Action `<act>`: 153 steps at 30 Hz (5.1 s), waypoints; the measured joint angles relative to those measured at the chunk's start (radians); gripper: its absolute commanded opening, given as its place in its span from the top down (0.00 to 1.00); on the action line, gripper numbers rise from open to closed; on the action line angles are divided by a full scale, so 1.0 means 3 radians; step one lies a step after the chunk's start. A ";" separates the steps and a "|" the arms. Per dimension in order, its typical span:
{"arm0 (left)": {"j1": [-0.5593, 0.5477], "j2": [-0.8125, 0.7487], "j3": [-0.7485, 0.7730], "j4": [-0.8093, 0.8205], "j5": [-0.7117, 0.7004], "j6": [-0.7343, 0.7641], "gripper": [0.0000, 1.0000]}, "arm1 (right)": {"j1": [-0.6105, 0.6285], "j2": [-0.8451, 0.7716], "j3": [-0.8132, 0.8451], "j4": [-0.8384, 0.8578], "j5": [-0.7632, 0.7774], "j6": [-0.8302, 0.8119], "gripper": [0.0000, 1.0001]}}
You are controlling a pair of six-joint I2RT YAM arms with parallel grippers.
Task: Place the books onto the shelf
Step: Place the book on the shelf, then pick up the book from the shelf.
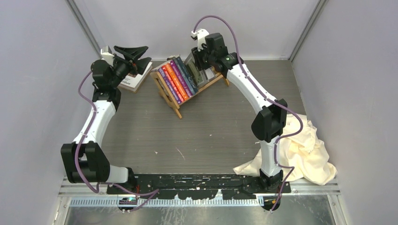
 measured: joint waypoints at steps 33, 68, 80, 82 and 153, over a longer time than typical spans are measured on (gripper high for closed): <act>0.0000 0.0047 -0.0060 0.0116 0.0010 -0.0062 0.36 | 0.0052 -0.0045 -0.0450 0.0303 0.0093 0.0005 0.28; -0.0001 -0.0210 -0.0231 -0.0168 -0.0114 0.0023 0.35 | 0.0052 -0.0357 -0.0449 0.0278 0.0095 0.0055 0.25; 0.0000 -0.0661 -0.0575 -0.1027 -0.0763 0.0122 0.34 | 0.0055 -0.0609 -0.0449 0.0310 0.0221 0.0165 0.25; 0.0000 -0.0730 -0.0753 -0.1087 -0.0926 0.0072 0.35 | 0.0064 -0.0646 -0.0450 0.0336 0.0237 0.0196 0.25; 0.0224 0.0292 -0.1156 0.0306 -0.1706 -0.0220 0.24 | 0.0348 -0.2051 -0.3854 0.2897 0.0721 0.0851 0.24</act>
